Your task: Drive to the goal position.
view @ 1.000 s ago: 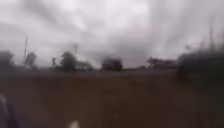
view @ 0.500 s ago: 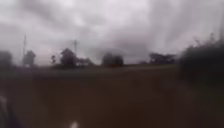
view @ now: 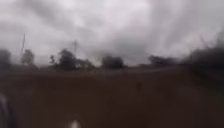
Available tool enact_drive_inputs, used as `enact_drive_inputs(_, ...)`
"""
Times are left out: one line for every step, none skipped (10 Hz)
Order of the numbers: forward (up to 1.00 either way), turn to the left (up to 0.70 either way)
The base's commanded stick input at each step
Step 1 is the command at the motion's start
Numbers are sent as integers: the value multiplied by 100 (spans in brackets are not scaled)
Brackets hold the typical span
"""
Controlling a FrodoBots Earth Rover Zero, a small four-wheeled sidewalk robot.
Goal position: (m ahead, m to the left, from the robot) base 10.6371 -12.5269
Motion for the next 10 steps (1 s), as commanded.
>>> enact_drive_inputs(70, 0)
enact_drive_inputs(70, 0)
enact_drive_inputs(70, 0)
enact_drive_inputs(70, 0)
enact_drive_inputs(70, 0)
enact_drive_inputs(70, 0)
enact_drive_inputs(70, 0)
enact_drive_inputs(70, 0)
enact_drive_inputs(70, 0)
enact_drive_inputs(70, 0)
